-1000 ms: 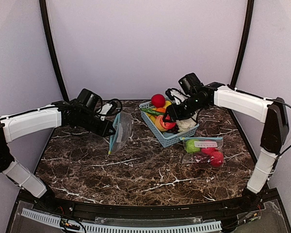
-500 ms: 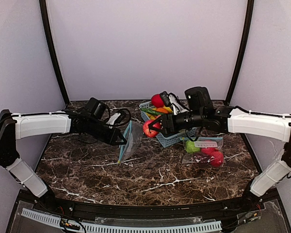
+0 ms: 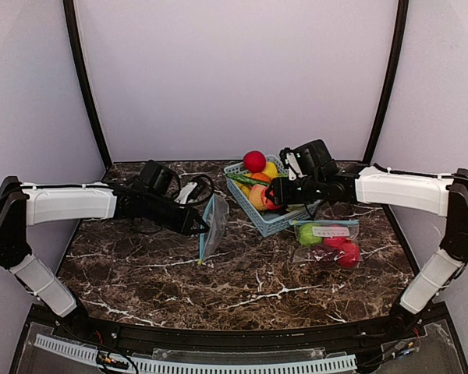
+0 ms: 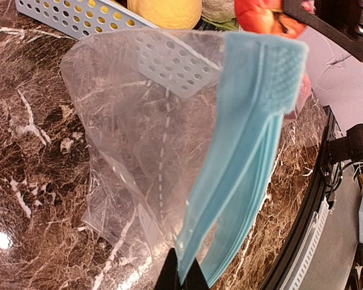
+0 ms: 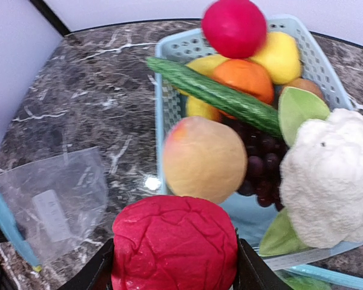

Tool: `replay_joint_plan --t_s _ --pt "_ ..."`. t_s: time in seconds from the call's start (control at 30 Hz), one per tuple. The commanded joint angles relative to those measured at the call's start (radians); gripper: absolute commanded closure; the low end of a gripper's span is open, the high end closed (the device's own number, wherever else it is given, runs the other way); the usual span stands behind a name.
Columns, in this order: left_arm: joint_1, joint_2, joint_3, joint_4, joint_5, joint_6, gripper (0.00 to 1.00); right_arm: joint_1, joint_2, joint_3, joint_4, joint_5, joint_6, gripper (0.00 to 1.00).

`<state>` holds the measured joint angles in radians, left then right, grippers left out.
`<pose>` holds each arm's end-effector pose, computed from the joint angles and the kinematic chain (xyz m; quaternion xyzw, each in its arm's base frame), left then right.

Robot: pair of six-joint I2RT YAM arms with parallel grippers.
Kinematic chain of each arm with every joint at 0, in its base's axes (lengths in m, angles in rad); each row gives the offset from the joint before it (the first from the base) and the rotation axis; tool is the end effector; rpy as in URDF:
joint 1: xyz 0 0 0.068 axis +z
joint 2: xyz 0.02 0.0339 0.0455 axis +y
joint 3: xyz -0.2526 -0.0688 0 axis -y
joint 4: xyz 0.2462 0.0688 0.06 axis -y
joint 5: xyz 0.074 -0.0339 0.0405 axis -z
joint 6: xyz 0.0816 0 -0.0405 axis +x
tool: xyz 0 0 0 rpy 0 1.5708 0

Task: Place the food in the zip-top bag and seal the zipper
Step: Place the fake fruit in the bin.

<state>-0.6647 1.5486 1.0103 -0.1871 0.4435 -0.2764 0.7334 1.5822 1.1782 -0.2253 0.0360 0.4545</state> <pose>0.2673 -0.2540 0.1933 0.2602 0.8555 -0.3602 0.2657 0.2981 0.2646 0.2329 -0.1158 0.8836 0.2405 0.3848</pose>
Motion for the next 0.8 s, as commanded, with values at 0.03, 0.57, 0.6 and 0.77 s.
replay_joint_plan --t_s 0.03,0.57,0.6,0.77 --pt "-0.019 0.005 -0.017 0.016 -0.021 -0.008 0.99 -0.041 0.088 0.059 -0.092 0.126 -0.029 0.47" --pt "-0.04 -0.022 -0.027 0.022 -0.061 -0.006 0.99 0.141 -0.039 0.087 -0.052 0.026 -0.011 0.06" --pt "-0.041 -0.023 -0.027 0.022 -0.061 -0.006 0.99 0.157 -0.031 0.081 -0.027 0.01 0.003 0.06" --pt "-0.047 -0.024 -0.029 0.021 -0.065 -0.006 0.99 0.223 0.038 0.103 0.069 -0.032 0.038 0.07"
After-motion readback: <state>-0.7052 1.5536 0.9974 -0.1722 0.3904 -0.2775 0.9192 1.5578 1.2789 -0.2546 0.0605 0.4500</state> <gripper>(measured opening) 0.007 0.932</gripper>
